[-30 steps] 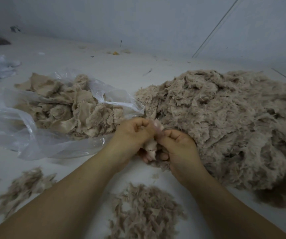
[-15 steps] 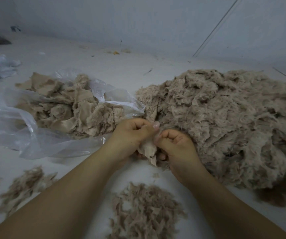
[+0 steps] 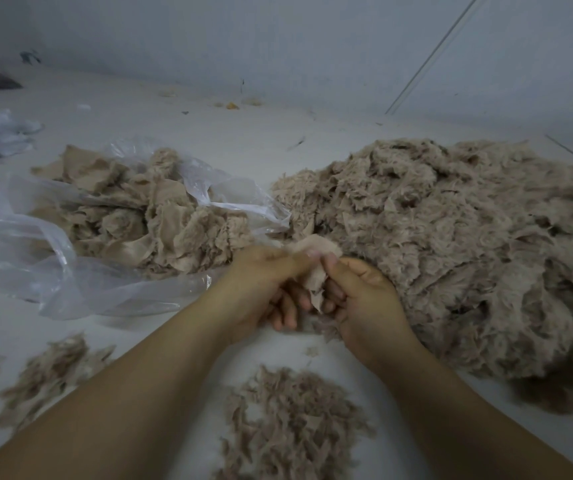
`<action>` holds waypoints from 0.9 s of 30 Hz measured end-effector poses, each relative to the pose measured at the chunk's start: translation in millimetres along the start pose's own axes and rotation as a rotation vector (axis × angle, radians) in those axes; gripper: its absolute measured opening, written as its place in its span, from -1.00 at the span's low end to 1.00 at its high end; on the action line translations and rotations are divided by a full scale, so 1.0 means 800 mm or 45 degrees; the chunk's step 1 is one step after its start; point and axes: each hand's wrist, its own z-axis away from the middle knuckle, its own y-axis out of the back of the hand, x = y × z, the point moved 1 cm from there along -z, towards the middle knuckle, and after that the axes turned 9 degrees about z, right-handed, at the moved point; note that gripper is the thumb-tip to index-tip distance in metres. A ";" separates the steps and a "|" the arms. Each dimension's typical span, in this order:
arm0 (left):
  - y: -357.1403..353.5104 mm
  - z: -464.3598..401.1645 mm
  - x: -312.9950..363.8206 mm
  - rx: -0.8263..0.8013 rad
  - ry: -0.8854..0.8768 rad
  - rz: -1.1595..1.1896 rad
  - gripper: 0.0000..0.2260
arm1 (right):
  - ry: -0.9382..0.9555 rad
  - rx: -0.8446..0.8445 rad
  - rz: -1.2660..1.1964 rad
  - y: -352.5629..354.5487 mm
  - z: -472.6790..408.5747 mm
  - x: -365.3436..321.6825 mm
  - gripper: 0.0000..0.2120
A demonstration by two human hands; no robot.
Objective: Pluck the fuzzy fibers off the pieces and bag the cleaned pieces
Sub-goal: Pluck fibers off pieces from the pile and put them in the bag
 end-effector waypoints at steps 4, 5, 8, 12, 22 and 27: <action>-0.005 0.004 -0.002 -0.241 0.059 -0.108 -0.86 | -0.052 -0.009 -0.081 -0.001 0.002 -0.004 -0.65; -0.002 0.003 -0.001 -0.251 0.065 -0.122 -0.87 | -0.065 0.008 -0.088 -0.001 0.001 -0.003 -0.64; 0.015 0.003 0.006 -0.316 0.123 -0.166 -0.83 | -0.081 0.083 -0.101 0.001 -0.001 -0.001 -0.61; 0.023 0.015 0.016 -0.797 0.257 -0.425 -0.95 | -0.102 0.118 -0.175 0.001 -0.003 -0.005 -0.61; 0.013 0.003 0.014 0.145 -0.151 -0.424 -0.54 | 0.031 0.008 -0.015 0.000 -0.002 -0.002 -0.77; -0.002 0.003 0.007 0.210 -0.388 -0.259 -0.88 | 0.065 -0.031 0.055 0.000 -0.003 0.000 -0.77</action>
